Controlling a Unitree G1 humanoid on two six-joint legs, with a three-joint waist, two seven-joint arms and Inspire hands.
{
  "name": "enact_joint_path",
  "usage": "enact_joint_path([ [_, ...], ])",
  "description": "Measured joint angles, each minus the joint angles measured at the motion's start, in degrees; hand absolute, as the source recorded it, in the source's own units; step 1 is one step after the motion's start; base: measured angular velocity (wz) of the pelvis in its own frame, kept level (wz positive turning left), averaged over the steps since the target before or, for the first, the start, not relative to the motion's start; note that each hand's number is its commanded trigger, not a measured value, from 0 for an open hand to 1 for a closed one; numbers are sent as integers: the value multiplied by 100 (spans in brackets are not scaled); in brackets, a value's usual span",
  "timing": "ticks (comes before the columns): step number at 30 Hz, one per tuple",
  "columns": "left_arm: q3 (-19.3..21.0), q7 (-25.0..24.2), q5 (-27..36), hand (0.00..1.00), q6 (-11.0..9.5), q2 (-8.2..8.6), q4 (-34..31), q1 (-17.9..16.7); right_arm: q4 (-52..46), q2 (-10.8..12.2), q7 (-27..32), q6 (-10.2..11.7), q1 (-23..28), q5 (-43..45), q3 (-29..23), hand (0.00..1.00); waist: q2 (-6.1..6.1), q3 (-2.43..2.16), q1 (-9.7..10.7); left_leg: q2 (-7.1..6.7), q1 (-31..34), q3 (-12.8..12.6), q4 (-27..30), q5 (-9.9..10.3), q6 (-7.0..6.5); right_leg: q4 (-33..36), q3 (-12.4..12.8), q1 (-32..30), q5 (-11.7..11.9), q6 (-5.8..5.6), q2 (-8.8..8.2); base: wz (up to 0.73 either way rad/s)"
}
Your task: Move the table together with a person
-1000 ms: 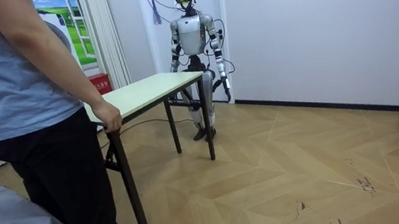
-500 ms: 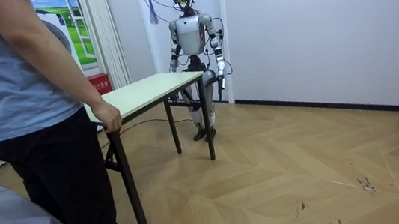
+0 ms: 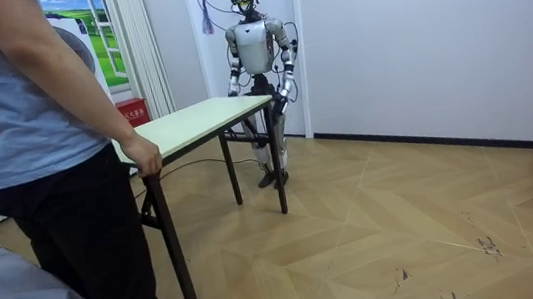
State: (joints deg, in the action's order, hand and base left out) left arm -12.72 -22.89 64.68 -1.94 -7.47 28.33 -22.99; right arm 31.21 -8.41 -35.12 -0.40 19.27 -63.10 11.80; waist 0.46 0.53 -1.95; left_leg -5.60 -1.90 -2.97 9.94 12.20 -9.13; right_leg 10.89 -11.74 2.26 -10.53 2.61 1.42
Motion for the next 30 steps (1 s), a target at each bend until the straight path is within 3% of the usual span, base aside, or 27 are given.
enact_joint_path([
  [3,-209,-38,101,0,5,-2,-239,67,-237,-4,-36,-3,-25,-236,242,0,-38,-22,6,-1,10,-3,49,0,0,-3,9,21,0,0,-6,4],
  [12,-359,-27,256,0,14,-126,-418,381,-531,-33,-58,-10,-45,-635,481,0,-49,-11,-9,-10,-119,-30,35,1,-1,-7,60,130,-1,-2,-10,-1],
  [18,-418,-12,940,0,55,-244,-1024,370,-633,-50,-58,-36,-179,-645,622,0,-33,8,-8,-9,-177,-27,12,1,-1,2,65,177,-7,-12,-8,0],
  [30,-400,13,1014,0,113,-343,-1027,736,-628,-143,4,-107,-352,-673,610,0,-38,41,-10,-10,-190,-27,41,0,-1,-4,139,176,-7,-12,-7,0],
])
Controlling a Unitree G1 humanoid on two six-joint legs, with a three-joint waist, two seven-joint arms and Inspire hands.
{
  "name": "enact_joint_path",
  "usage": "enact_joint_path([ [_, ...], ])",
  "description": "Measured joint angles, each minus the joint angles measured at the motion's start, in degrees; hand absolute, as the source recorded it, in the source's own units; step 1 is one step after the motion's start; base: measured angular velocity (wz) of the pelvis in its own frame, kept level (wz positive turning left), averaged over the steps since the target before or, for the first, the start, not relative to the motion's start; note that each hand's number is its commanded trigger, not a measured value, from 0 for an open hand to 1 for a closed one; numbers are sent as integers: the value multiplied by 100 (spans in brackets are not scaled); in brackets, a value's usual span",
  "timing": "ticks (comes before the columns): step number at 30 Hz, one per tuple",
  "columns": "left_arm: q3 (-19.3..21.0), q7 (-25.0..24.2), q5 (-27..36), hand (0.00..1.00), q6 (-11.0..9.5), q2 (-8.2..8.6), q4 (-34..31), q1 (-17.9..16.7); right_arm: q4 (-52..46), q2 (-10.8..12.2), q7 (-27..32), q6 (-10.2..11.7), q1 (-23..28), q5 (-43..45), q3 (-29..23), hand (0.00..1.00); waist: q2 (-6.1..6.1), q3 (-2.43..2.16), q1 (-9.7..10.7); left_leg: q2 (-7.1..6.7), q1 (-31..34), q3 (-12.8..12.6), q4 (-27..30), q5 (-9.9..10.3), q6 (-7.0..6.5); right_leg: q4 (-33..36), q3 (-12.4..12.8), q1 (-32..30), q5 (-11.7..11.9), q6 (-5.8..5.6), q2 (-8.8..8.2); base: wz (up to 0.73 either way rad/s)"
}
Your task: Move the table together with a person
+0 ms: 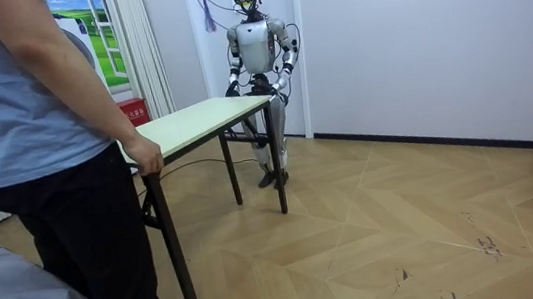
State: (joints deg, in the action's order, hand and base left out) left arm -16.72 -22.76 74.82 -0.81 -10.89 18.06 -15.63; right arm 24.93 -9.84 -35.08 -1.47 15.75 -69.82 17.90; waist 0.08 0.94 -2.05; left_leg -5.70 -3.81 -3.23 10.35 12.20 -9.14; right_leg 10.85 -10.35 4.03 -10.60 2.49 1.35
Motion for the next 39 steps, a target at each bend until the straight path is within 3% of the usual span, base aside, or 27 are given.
enact_joint_path([
  [5,55,19,-5,0,102,10,4,46,3,7,66,-111,-95,-7,-11,0,9,33,18,0,-2,0,-7,0,0,-3,9,6,0,0,1,0],
  [11,342,359,239,0,382,11,114,187,11,46,326,-246,-146,-448,-183,0,65,60,17,1,-81,12,-65,0,-1,-29,2,89,0,0,9,0],
  [19,357,740,395,0,629,40,216,348,125,56,755,-343,-224,-1331,-246,0,168,39,5,2,-200,3,-69,-1,0,-35,3,166,-2,-4,10,-1],
  [22,412,849,440,0,726,86,273,370,133,86,930,-362,-283,-1366,-408,0,237,54,-1,4,-279,-58,-86,-1,-1,-36,56,214,-2,-4,15,-10],
  [24,478,876,454,0,805,124,360,371,132,124,1077,-374,-299,-1420,-509,0,281,28,4,5,-330,-83,-102,0,-1,-65,84,268,-2,-4,18,-8],
  [33,540,1034,674,0,859,262,688,378,171,273,1564,-438,-323,-1709,-580,0,353,-11,16,7,-476,-62,-127,3,0,-113,77,420,-2,-3,32,0],
  [39,594,1142,674,0,956,283,787,373,171,286,1806,-446,-325,-1798,-590,0,351,-10,36,5,-449,-48,-107,3,0,-109,69,448,0,-1,31,0],
])
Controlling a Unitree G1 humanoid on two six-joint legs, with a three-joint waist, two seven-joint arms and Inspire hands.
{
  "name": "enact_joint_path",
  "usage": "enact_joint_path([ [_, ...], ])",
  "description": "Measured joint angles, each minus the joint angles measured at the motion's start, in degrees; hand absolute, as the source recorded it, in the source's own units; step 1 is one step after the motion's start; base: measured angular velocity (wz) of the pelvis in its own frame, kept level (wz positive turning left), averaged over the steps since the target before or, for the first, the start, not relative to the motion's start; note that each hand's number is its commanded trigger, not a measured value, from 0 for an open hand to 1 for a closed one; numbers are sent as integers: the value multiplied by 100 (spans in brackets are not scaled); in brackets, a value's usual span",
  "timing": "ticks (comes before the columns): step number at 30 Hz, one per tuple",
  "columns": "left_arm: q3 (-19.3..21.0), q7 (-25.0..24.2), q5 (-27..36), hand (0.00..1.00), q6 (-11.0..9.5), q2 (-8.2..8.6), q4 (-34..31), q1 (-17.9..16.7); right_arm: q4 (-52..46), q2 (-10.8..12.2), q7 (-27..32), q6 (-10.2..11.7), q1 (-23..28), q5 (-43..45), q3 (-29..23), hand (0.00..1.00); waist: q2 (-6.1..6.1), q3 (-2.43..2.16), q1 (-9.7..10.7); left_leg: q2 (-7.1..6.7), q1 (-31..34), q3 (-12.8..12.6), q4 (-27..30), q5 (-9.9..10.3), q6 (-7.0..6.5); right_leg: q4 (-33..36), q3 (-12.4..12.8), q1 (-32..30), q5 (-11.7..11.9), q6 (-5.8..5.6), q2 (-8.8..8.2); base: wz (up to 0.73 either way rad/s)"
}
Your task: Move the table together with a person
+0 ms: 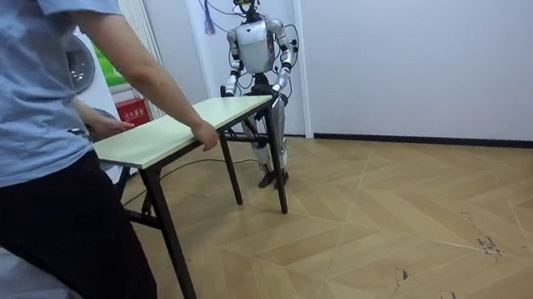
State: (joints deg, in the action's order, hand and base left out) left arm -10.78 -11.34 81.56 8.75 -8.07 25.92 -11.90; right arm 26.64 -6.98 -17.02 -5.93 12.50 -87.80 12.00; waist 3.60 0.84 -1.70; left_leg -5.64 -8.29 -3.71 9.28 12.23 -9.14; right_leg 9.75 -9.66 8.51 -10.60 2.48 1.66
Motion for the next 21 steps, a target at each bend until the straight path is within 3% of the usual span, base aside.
enact_joint_path([
  [2,61,1,0,0,4,76,-3,2,-20,17,35,-4,0,-1,-28,0,-2,1,5,-1,8,8,-1,0,0,1,-8,-5,0,0,-1,0],
  [3,112,1,-1,6,4,131,-7,5,-42,42,64,-2,-4,0,-48,0,-7,0,4,-2,20,12,-2,0,0,3,-10,-19,0,0,-1,0],
  [4,141,1,-1,21,4,154,-8,5,-42,55,65,-2,-8,1,-52,0,-9,-1,4,-1,26,12,-1,0,0,3,-10,-25,0,0,-1,0],
  [5,175,1,-1,57,3,191,-8,5,-43,74,65,4,-9,0,-62,24,-10,-1,-11,-1,35,13,0,0,0,3,-12,-31,0,0,-1,0],
  [6,177,0,-1,75,3,199,-8,5,-44,74,64,11,-11,0,-62,63,-12,0,-28,-1,28,12,3,0,0,3,-10,-33,0,0,-2,0],
  [7,177,0,-1,100,3,200,-8,5,-43,74,64,12,-12,1,-59,100,-16,2,-35,-1,9,11,6,0,0,3,-11,-33,0,0,-2,0],
  [12,287,72,138,100,3,318,-8,5,-43,86,64,19,-105,9,-63,100,-77,21,-21,0,57,11,33,0,0,17,-15,-66,0,0,-4,0],
  [16,287,179,222,100,2,319,-57,8,-54,89,80,19,-133,9,-55,100,-122,16,-42,0,97,15,35,0,0,48,-13,-117,0,0,-6,0],
  [21,272,252,214,100,2,361,-283,8,-23,123,371,95,-133,58,-10,100,-153,44,-77,0,191,16,80,-1,-2,108,-6,-228,0,0,-12,0],
])
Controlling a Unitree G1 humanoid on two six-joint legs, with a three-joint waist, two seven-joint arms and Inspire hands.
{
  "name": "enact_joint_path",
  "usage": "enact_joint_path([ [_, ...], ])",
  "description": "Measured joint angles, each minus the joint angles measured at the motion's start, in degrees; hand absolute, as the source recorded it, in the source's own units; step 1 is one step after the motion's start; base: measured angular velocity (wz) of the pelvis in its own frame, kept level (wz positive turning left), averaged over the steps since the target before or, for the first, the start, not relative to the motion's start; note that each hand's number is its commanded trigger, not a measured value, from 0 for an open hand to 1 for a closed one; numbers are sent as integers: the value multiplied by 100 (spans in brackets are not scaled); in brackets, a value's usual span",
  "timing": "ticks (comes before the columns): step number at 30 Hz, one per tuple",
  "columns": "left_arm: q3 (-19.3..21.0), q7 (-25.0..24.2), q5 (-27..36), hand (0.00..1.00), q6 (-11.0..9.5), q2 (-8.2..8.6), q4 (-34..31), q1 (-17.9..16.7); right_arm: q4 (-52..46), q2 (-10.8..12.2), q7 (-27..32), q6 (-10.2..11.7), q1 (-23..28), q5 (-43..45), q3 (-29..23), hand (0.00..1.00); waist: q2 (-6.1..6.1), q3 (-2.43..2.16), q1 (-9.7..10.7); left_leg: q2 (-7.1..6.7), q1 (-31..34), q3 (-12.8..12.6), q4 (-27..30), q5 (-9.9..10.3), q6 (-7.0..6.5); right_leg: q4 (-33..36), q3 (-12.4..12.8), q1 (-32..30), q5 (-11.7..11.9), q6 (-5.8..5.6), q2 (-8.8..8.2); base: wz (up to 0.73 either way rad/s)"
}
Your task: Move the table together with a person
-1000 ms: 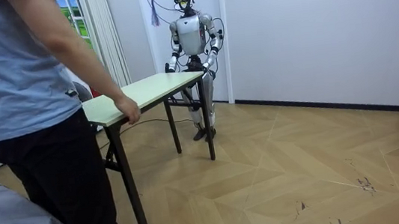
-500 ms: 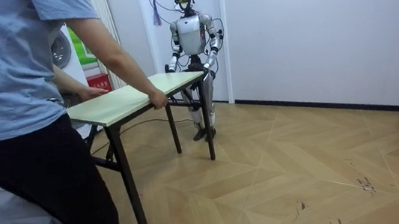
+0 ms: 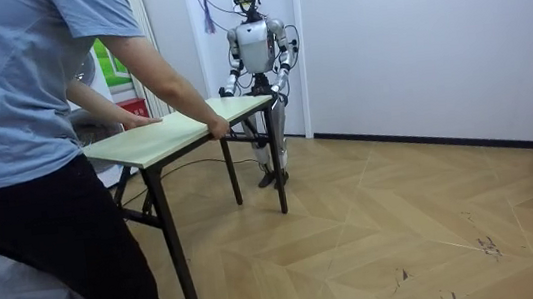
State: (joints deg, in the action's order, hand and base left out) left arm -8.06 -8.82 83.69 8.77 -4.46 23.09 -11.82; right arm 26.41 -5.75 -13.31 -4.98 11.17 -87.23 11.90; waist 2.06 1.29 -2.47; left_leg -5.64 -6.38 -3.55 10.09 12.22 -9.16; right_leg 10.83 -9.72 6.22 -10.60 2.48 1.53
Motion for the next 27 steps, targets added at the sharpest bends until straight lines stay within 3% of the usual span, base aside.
enact_joint_path([
  [9,-4,46,-94,100,-32,3,-35,2,11,92,2,241,-1,99,56,100,-8,10,2,-1,11,0,-7,0,0,-3,1,-13,0,0,-1,0],
  [27,-2,85,-98,100,-42,5,-175,108,9,100,-63,316,-160,97,23,100,10,19,30,2,74,-38,19,0,1,-18,35,-59,-1,-1,2,-1],
])
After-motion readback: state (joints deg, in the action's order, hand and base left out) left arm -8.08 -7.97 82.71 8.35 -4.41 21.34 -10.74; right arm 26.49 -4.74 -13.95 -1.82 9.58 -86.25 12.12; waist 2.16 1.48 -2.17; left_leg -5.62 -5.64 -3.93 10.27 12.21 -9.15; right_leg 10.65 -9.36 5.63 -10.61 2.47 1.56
